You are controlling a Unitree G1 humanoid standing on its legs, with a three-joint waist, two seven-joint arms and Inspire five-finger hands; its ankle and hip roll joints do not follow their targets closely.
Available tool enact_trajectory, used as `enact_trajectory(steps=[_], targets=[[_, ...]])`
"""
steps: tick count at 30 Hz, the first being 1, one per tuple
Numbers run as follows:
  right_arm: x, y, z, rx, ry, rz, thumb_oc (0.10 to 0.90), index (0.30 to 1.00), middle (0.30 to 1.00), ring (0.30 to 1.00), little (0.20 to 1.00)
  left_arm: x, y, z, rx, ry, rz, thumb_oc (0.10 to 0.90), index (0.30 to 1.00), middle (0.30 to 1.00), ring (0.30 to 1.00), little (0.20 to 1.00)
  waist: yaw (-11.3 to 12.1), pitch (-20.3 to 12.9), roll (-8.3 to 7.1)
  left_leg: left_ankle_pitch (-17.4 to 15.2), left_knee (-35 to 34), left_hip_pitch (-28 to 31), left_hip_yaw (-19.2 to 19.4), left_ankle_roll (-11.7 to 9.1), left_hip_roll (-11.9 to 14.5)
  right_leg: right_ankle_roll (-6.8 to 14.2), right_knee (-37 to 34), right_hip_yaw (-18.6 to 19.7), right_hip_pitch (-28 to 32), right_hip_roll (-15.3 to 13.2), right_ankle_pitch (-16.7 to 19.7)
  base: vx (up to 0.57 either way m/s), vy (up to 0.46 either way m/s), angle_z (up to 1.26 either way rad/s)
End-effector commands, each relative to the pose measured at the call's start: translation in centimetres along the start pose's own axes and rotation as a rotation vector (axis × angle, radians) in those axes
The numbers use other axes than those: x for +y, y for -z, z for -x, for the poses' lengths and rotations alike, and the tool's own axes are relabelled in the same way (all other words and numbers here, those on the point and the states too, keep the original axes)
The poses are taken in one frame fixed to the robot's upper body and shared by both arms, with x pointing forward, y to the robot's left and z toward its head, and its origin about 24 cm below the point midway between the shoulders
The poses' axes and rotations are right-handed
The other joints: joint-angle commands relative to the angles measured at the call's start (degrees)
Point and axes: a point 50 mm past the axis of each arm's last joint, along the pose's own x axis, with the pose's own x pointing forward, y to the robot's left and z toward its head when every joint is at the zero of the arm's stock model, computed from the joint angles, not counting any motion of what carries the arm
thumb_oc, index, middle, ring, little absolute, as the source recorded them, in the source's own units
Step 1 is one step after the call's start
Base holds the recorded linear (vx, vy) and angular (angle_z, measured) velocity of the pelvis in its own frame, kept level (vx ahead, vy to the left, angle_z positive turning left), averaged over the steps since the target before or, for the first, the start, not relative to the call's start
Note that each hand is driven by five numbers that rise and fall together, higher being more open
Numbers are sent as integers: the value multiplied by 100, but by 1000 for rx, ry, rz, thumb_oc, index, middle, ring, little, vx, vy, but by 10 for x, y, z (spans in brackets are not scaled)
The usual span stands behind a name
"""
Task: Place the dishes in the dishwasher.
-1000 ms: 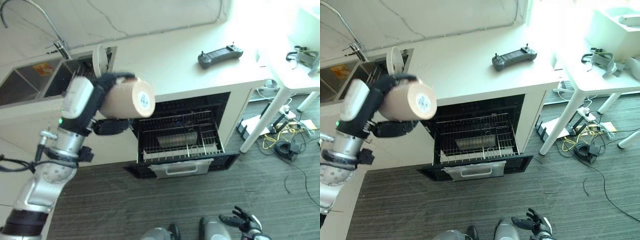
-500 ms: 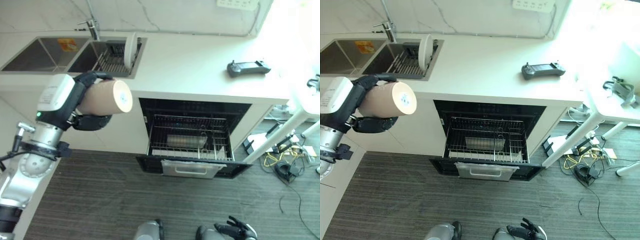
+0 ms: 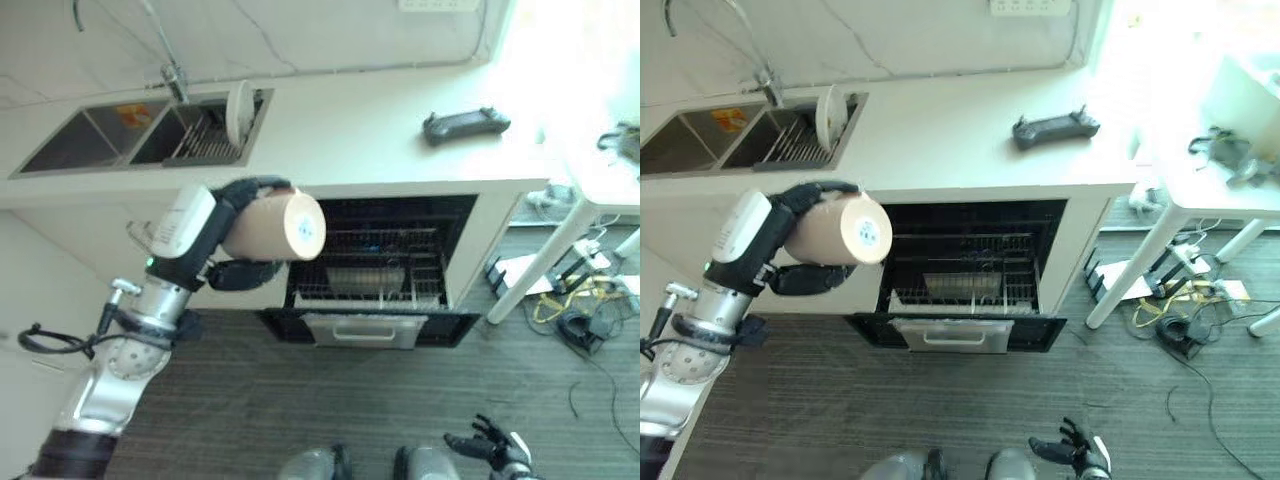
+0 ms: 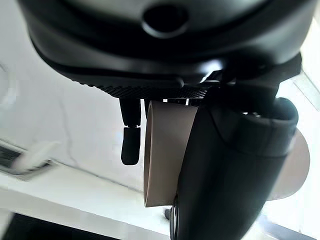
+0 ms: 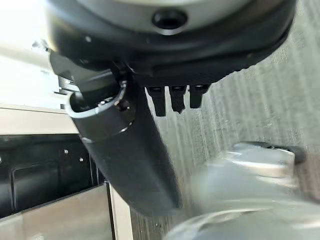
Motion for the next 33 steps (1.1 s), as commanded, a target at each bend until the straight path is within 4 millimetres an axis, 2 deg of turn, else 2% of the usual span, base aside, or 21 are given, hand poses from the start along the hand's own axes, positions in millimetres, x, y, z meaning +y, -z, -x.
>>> enact_trajectory(steps=[1, 2, 3, 5, 9, 11, 16, 17, 19, 24, 26, 27, 28, 30, 32, 33], targets=[[-2, -21, -4, -101, -30, 42, 800, 900, 900, 900, 900, 58, -26, -30, -173, -294, -86, 400, 300, 300, 300, 300, -140, -57, 131, -333, -840, 358, -631, -371, 409, 169, -2832, -74, 993, 180, 724, -12, -266, 28], [-3, -23, -5, -104, -32, 41, 800, 900, 900, 900, 900, 61, -24, -32, -169, -299, -85, 400, 300, 300, 300, 300, -132, -59, 112, -354, -840, 350, -579, -388, 448, 185, -2882, -25, 982, 178, 610, 8, -374, 29], [-6, -24, -5, -100, -37, 38, 800, 900, 900, 900, 900, 64, -20, -33, -150, -299, -75, 400, 300, 300, 300, 300, -100, -106, 6, -367, -840, 349, -455, -463, 486, 191, -2882, -27, 945, 142, 286, 48, -421, 48], [-7, -25, -5, -105, -38, 28, 800, 900, 900, 900, 900, 65, -16, -31, -140, -293, -46, 400, 300, 300, 300, 300, -36, -232, -98, -310, -840, 276, -265, -618, 664, 197, -2882, -147, 1020, 141, 96, 49, -391, 14], [-14, -28, -1, -170, 17, -5, 800, 900, 900, 900, 900, 62, -18, -29, -128, -289, -5, 400, 300, 300, 300, 300, -66, -400, -123, -122, -840, 192, -41, -898, 1056, 59, -2882, -358, 1187, 186, -173, 71, -218, -2], [-19, -34, 1, -220, 46, -36, 800, 900, 900, 900, 900, 62, -18, -29, -121, -295, 17, 400, 300, 300, 300, 300, -100, -435, -103, -45, -840, 154, -24, -967, 1148, -4, -2882, -399, 1233, 197, -247, 62, -110, 13], [-32, -68, 10, -442, 130, -111, 800, 900, 900, 900, 900, 63, -14, -24, -101, -288, 69, 400, 300, 300, 300, 300, -211, -451, -77, -31, -840, 210, -7, -1038, 1229, -74, -2882, -430, 1393, 221, -392, 49, -45, 6], [-35, -80, 14, -514, 151, -142, 800, 900, 900, 900, 900, 59, -13, -21, -90, -287, 82, 400, 300, 300, 300, 300, -241, -465, -86, -52, -840, 234, -14, -1033, 1228, -74, -2882, -397, 1421, 237, -415, 57, -22, -16], [-38, -91, 21, -596, 177, -163, 800, 900, 900, 900, 900, 56, -11, -18, -79, -287, 96, 400, 300, 300, 300, 300, -275, -482, -96, -78, -840, 263, -26, -1019, 1216, -74, -2882, -350, 1449, 255, -436, 47, -17, -15], [-52, -134, 61, -922, 272, -244, 800, 900, 900, 900, 900, 40, -7, -2, -28, -300, 258, 400, 300, 300, 300, 300, -431, -531, -165, -176, -840, 389, -5, -968, 1191, -51, -2882, -200, 1521, 308, -483, 28, -11, -10], [-58, -167, 100, -1221, 412, -315, 800, 900, 900, 900, 900, 19, -8, 6, 0, -314, 451, 400, 300, 300, 300, 300, -524, -557, -208, -235, -840, 465, 23, -915, 1170, -45, -2882, -105, 1540, 339, -488, 4, 13, -13], [-57, -170, 106, -1264, 426, -329, 800, 900, 900, 900, 900, 17, -8, 7, 2, -320, 485, 400, 300, 300, 300, 300, -530, -563, -203, -240, -840, 470, 28, -910, 1168, -45, -2882, -90, 1536, 344, -485, -2, 29, -20], [-55, -181, 121, -1387, 446, -345, 800, 900, 900, 900, 900, 7, -9, 8, 16, -335, 559, 400, 300, 300, 300, 300, -577, -569, -213, -262, -840, 508, 43, -899, 1157, -48, -2882, -49, 1552, 363, -487, -9, 53, -20], [-49, -196, 139, -1530, 426, -368, 800, 900, 900, 900, 900, -6, -10, 6, 32, -368, 680, 400, 300, 300, 300, 300, -624, -587, -203, -262, -840, 538, 90, -880, 1141, -67, -2882, 13, 1540, 384, -460, -5, 77, -13], [-40, -207, 149, -1610, 367, -370, 800, 900, 900, 900, 900, -19, -10, 4, 66, -402, 809, 400, 300, 300, 300, 300, -649, -601, -197, -278, -840, 576, 128, -864, 1126, -76, -2882, 59, 1544, 395, -450, -4, 69, -23], [-32, -214, 153, -1657, 277, -352, 800, 900, 900, 900, 900, -30, -8, 1, 109, -427, 905, 400, 300, 300, 300, 300, -666, -604, -204, -307, -840, 623, 142, -850, 1118, -80, -2882, 90, 1574, 398, -460, -21, 52, -27]])
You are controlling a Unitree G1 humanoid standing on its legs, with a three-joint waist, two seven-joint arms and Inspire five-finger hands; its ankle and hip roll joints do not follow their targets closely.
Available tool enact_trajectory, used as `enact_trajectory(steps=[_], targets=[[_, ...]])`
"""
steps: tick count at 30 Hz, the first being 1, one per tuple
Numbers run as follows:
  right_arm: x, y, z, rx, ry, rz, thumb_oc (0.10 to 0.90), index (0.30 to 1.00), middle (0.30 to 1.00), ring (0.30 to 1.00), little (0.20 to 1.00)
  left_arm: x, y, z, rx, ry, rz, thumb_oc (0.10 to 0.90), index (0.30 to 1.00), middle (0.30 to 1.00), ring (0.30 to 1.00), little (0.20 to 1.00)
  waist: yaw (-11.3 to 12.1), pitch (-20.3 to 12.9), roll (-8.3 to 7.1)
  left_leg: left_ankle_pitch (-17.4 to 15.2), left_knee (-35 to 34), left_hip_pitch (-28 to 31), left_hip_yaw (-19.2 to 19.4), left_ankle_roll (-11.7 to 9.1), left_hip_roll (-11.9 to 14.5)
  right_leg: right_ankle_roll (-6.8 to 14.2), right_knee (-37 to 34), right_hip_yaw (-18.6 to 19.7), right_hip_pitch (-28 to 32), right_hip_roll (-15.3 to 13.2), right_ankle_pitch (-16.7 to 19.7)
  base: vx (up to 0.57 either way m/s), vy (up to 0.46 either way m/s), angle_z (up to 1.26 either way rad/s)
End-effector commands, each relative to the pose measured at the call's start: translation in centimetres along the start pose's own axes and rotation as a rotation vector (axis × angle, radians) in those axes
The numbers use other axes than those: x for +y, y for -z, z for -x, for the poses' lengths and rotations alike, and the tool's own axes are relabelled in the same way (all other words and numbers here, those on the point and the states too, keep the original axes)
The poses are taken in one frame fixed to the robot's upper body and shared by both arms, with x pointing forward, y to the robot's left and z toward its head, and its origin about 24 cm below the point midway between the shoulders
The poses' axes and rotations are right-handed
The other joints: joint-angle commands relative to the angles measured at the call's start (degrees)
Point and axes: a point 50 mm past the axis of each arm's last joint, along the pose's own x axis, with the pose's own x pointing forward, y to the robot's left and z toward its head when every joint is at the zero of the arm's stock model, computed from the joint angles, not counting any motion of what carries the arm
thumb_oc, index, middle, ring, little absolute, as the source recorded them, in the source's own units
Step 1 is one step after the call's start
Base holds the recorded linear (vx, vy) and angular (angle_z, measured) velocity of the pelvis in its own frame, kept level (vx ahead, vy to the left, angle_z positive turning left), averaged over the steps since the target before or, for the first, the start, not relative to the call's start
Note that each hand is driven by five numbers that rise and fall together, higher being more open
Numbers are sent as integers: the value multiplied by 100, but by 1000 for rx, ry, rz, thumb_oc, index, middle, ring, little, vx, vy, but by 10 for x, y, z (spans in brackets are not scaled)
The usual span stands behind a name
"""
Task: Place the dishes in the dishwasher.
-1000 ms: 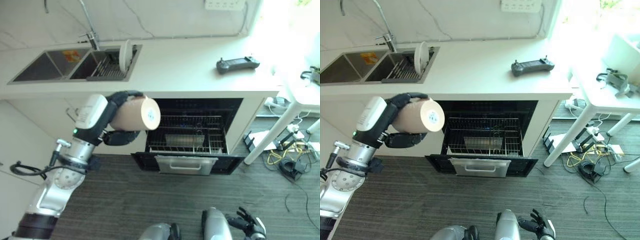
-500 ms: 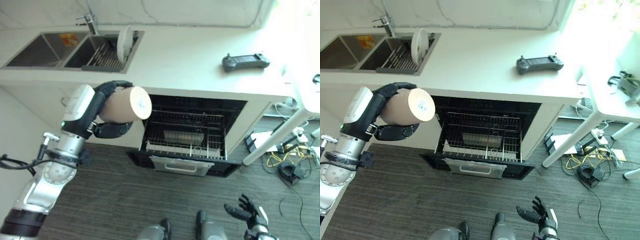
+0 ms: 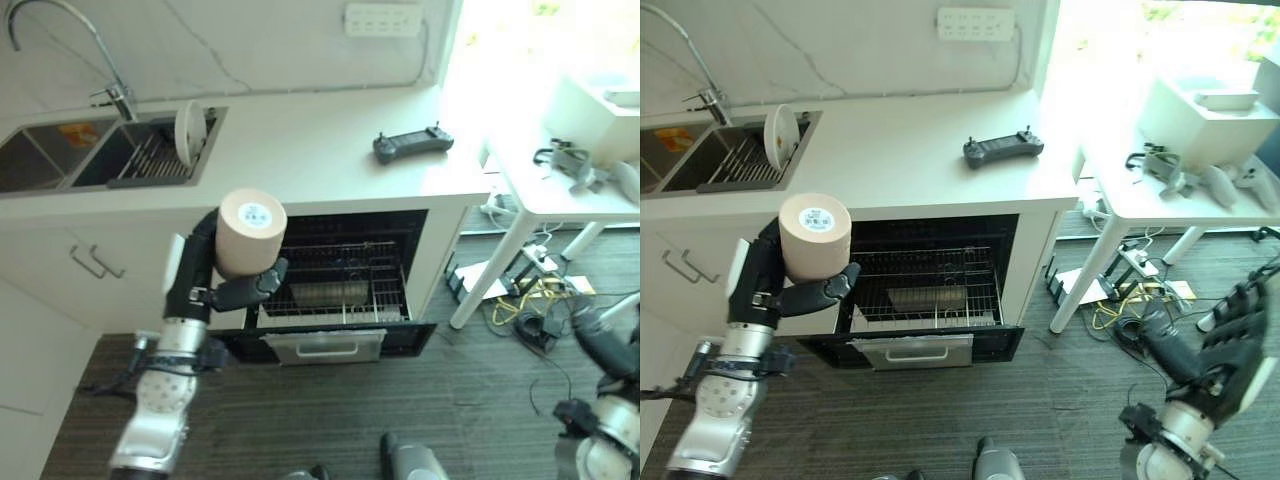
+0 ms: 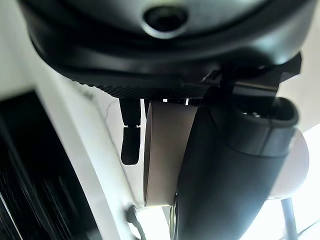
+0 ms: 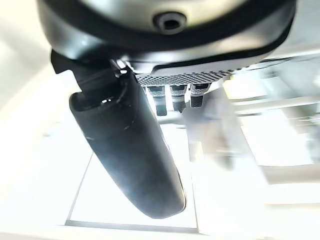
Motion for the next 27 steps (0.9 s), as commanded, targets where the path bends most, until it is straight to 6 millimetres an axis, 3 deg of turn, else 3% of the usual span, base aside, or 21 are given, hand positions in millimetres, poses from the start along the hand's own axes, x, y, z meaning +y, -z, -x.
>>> enact_trajectory(steps=[1, 6, 12, 27], targets=[[21, -27, -23, -233, -192, -76, 800, 900, 900, 900, 900, 5, -32, -35, -192, -98, 173, 400, 300, 300, 300, 300, -36, -163, 167, -677, 75, 85, -39, -223, 651, 335, -78, 57, 579, -44, -1159, -25, 45, -26], [72, -29, -23, -128, -632, -265, 800, 900, 900, 900, 900, -16, -12, -41, -97, -188, 220, 400, 300, 300, 300, 300, -33, -186, 85, -697, 75, 126, -10, -212, 626, 324, -78, 125, 580, -38, -1140, -31, 3, -17], [142, -31, 6, 16, -1002, -520, 800, 900, 900, 900, 900, -50, 3, -40, -86, -279, 103, 400, 300, 300, 300, 300, 247, -263, -30, -645, 75, 92, -96, -251, 629, 303, -78, 21, 645, -74, -1152, -23, -39, 4], [205, -28, 28, 193, -1027, -620, 800, 900, 900, 900, 900, -71, -12, -43, -278, -410, -146, 400, 300, 300, 300, 300, 770, -417, -117, -640, 75, 2, -362, -302, 569, 267, -78, -296, 791, -155, -1256, 16, -22, 14]])
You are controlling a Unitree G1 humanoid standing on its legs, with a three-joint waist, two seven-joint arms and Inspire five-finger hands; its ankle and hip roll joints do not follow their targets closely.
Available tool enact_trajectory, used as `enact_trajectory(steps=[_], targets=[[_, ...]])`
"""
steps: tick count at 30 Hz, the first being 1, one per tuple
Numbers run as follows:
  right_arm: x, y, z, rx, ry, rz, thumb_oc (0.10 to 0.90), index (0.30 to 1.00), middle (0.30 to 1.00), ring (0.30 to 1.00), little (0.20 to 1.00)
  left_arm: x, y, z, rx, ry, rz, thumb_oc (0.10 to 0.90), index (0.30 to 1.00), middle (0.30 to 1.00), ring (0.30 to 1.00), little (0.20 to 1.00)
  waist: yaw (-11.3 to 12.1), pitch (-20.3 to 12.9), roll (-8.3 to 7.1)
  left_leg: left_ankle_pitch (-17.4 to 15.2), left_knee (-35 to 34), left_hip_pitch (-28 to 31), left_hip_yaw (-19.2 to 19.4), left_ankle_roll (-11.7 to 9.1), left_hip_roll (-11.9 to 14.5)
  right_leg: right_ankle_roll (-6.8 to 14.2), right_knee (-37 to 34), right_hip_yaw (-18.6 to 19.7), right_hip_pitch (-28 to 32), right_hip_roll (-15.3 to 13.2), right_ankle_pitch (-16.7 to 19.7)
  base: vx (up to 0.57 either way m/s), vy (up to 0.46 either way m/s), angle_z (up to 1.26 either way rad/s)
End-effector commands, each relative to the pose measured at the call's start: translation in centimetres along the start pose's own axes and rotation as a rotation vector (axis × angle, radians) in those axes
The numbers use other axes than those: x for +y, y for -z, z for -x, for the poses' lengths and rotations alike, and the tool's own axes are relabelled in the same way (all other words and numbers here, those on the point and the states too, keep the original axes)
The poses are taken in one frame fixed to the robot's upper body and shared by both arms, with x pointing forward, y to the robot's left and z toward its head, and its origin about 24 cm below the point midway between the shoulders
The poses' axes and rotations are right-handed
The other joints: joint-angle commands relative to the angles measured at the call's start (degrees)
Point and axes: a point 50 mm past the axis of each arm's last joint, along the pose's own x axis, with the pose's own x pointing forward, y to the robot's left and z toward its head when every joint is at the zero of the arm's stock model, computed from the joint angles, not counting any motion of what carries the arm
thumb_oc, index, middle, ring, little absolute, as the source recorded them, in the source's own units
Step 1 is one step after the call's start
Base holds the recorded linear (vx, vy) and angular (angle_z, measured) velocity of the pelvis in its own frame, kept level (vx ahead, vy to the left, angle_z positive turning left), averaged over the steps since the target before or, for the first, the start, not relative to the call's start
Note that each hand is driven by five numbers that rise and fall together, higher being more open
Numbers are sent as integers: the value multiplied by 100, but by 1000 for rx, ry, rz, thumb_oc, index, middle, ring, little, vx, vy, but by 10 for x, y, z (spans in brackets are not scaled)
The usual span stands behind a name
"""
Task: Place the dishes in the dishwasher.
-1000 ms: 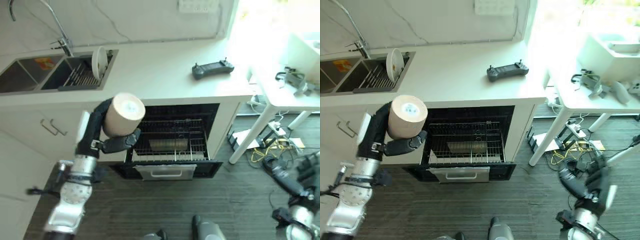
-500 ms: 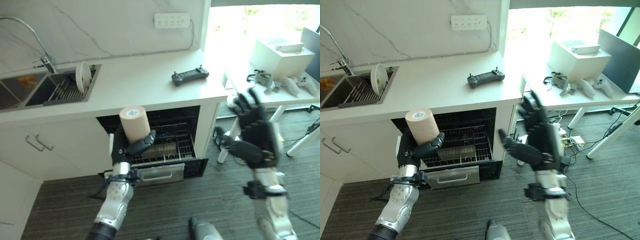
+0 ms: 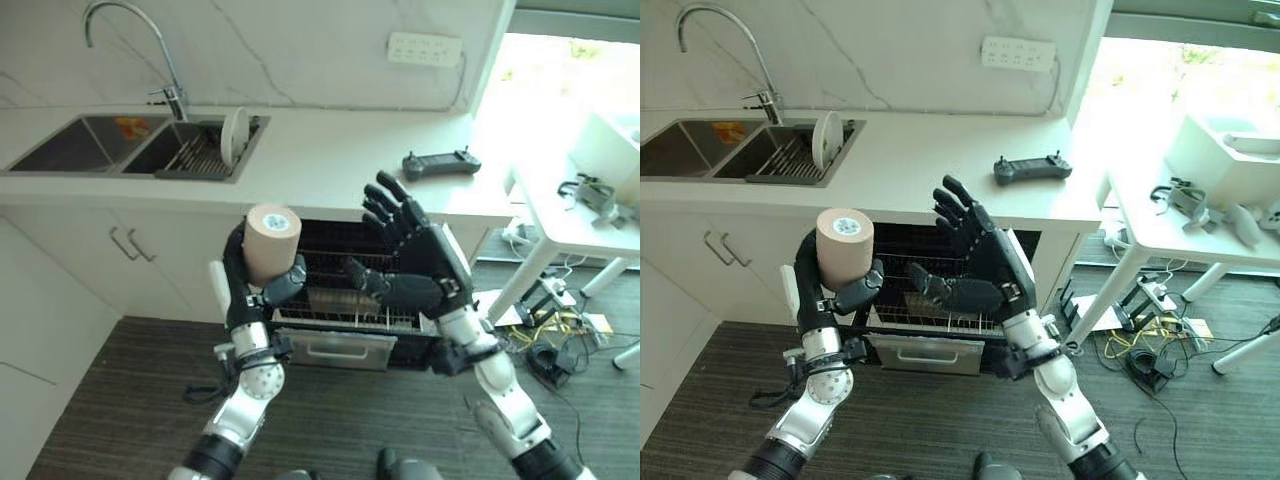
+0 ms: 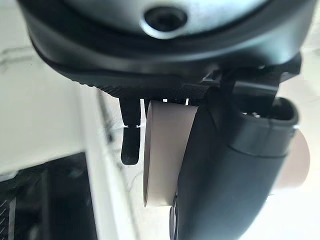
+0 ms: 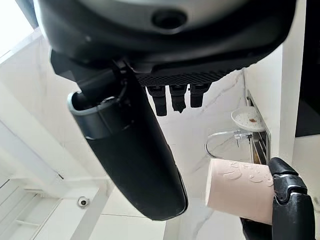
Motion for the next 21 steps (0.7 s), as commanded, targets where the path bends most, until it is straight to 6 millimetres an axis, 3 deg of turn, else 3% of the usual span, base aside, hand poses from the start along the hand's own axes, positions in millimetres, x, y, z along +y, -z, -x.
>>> enact_trajectory(steps=[1, 8, 21], targets=[[6, -25, -20, -159, -4, -25, 800, 900, 900, 900, 900, -12, -52, -27, -302, -33, 126, 400, 300, 300, 300, 300, 37, -280, -26, -726, 32, 41, -92, -228, 446, 419, 68, 21, 552, -241, -1382, 14, -11, 12], [22, -13, -40, -74, -59, -90, 800, 900, 900, 900, 900, -21, -58, -24, -328, -4, 146, 400, 300, 300, 300, 300, 194, -322, -47, -727, 32, 34, -129, -222, 432, 416, 68, -86, 597, -284, -1389, 8, -3, 7], [44, -11, -67, -15, -113, -131, 800, 900, 900, 900, 900, -38, -64, -20, -328, 80, 169, 400, 300, 300, 300, 300, 371, -340, -72, -733, 32, 59, -174, -202, 386, 421, 68, -153, 654, -326, -1376, 1, 0, 3]])
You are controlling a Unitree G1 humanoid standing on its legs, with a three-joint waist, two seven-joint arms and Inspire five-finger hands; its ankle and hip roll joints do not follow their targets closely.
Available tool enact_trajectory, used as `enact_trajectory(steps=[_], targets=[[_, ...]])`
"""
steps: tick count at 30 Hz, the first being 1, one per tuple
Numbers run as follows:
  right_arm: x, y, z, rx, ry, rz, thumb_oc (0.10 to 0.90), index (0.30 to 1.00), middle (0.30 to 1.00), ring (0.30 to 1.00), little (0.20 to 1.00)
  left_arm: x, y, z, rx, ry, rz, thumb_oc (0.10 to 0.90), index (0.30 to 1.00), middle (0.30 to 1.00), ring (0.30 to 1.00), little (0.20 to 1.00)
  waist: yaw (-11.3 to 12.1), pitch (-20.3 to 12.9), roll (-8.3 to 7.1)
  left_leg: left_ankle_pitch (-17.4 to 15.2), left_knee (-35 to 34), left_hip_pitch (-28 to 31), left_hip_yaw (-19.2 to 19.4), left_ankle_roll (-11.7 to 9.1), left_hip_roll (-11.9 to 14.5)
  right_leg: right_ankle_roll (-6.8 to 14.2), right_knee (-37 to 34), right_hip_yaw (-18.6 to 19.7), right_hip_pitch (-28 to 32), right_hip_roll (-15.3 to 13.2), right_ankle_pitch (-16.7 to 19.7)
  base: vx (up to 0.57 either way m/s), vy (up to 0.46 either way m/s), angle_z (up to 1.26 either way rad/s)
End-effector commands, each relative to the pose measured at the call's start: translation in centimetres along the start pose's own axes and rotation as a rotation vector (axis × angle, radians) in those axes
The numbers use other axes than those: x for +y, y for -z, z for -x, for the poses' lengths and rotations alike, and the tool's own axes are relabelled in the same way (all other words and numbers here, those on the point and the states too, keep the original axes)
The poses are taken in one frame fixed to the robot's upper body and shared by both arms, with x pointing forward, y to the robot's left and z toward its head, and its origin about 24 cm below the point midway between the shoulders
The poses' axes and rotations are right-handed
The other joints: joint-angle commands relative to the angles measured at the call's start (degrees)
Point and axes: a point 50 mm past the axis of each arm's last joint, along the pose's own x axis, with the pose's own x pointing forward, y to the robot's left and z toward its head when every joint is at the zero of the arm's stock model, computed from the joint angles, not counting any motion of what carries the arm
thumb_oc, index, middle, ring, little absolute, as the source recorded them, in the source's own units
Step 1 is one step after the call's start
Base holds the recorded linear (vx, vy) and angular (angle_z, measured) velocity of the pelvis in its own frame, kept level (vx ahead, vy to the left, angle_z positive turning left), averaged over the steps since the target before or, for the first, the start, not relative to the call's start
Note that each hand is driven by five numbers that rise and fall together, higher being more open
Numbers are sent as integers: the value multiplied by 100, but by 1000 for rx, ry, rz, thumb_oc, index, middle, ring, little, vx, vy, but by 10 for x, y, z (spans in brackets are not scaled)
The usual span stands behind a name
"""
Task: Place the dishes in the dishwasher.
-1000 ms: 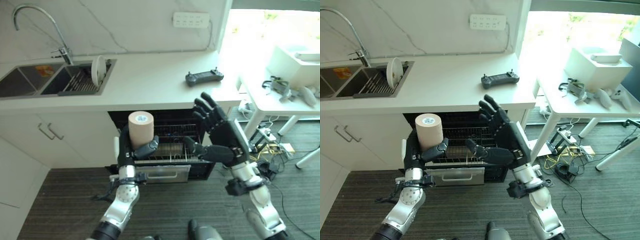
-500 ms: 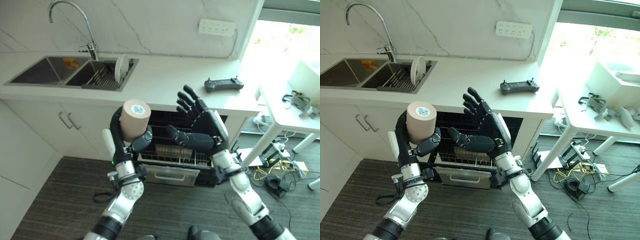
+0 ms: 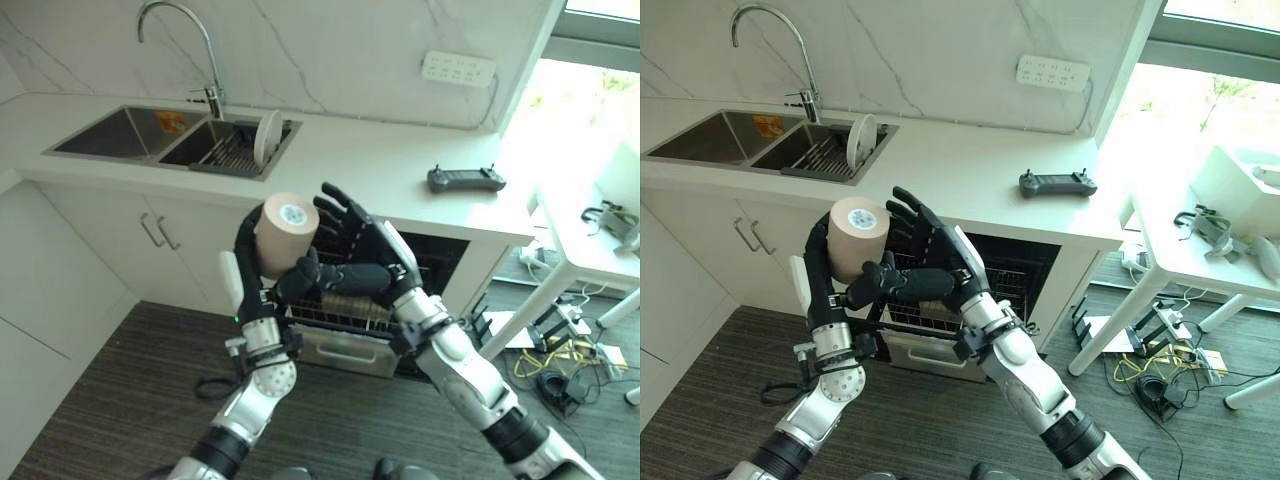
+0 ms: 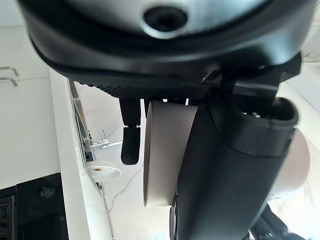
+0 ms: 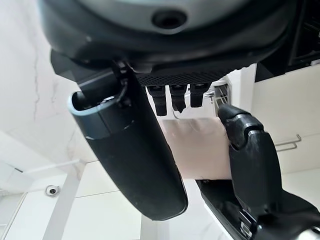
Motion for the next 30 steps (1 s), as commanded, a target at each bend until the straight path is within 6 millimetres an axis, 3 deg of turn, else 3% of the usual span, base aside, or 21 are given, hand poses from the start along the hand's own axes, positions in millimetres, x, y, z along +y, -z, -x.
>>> enact_trajectory(steps=[1, 6, 21, 23, 24, 25, 26, 30], targets=[[12, -42, -33, -212, -39, 8, 800, 900, 900, 900, 900, -22, -50, -26, -259, 39, 146, 400, 300, 300, 300, 300, 99, -278, 25, -713, -169, 151, 25, -183, 390, 455, -82, 15, 615, -279, -1297, 1, 3, 3], [17, -51, -53, -229, -5, 18, 800, 900, 900, 900, 900, -35, -55, -25, -271, 98, 168, 400, 300, 300, 300, 300, 212, -247, 6, -724, -169, 172, -14, -188, 376, 451, -82, -58, 661, -307, -1302, 4, 2, 6], [17, -32, -64, -164, 126, 44, 800, 900, 900, 900, 900, -50, -69, -20, -278, 132, 222, 400, 300, 300, 300, 300, 316, -193, 24, -717, -169, 171, -104, -166, 310, 423, -82, -95, 694, -319, -1290, 9, 4, 5], [16, -28, -64, -147, 129, 43, 712, 768, 768, 768, 768, -51, -72, -20, -284, 132, 227, 400, 300, 300, 300, 300, 322, -181, 26, -715, -169, 171, -114, -162, 305, 422, -82, -103, 701, -323, -1290, 0, 0, 0], [16, -26, -64, -142, 135, 52, 543, 514, 514, 514, 514, -51, -73, -20, -285, 130, 233, 400, 300, 300, 300, 300, 328, -170, 22, -719, -169, 176, -115, -153, 298, 420, -82, -107, 708, -324, -1287, 0, 0, 0], [16, -25, -63, -144, 138, 62, 441, 361, 361, 361, 361, -51, -74, -20, -284, 129, 235, 400, 300, 300, 300, 300, 332, -164, 21, -717, -169, 179, -119, -149, 294, 419, -82, -108, 714, -326, -1287, 0, 0, 0], [16, -25, -63, -145, 141, 74, 400, 300, 300, 300, 300, -51, -74, -20, -284, 128, 237, 400, 300, 300, 300, 300, 333, -161, 20, -718, -169, 182, -123, -146, 286, 420, -82, -108, 717, -326, -1285, 0, 0, 0], [15, -24, -62, -154, 156, 130, 400, 300, 300, 300, 300, -51, -75, -21, -287, 120, 239, 400, 300, 300, 300, 300, 348, -129, 24, -735, -169, 195, -178, -120, 223, 426, -82, -82, 725, -321, -1276, 7, 2, 2]])
